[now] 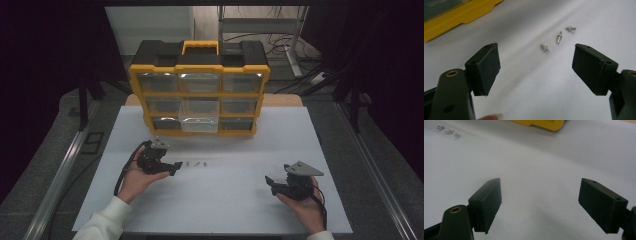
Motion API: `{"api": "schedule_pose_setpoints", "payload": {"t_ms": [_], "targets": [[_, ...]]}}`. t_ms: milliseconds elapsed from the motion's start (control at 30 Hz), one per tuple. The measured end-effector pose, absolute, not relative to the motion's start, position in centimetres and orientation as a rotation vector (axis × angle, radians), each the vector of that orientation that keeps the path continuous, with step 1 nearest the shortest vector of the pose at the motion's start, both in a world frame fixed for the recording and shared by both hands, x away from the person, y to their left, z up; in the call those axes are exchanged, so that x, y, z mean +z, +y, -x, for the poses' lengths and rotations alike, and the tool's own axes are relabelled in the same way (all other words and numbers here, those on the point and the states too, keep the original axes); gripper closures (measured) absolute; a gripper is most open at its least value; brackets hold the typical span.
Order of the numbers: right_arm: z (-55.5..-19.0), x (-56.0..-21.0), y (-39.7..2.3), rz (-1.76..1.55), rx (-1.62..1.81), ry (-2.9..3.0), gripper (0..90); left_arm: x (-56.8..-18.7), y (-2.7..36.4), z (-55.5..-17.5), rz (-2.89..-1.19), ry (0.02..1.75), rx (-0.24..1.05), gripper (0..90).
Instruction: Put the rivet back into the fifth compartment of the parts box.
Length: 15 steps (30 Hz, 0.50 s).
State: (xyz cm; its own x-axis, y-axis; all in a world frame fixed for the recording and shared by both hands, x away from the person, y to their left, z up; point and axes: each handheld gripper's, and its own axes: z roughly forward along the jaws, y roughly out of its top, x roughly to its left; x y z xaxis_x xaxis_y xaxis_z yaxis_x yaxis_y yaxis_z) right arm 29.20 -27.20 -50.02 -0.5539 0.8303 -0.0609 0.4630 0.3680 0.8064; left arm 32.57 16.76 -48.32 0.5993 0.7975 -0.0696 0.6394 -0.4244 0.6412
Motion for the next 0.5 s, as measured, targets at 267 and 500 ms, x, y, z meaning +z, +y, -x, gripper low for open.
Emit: {"api": "schedule_pose_setpoints", "payload": {"t_ms": [267,500], "targets": [[-29.2,-50.0,-27.2,-1.121,1.063,2.169,19.4,-48.7,15.7,-33.4,-2.219,1.136,0.314,23.2],[-29.2,-50.0,-27.2,-1.124,1.064,2.168,19.4,-48.7,15.1,-34.2,-2.224,1.153,0.303,23.6]]}}
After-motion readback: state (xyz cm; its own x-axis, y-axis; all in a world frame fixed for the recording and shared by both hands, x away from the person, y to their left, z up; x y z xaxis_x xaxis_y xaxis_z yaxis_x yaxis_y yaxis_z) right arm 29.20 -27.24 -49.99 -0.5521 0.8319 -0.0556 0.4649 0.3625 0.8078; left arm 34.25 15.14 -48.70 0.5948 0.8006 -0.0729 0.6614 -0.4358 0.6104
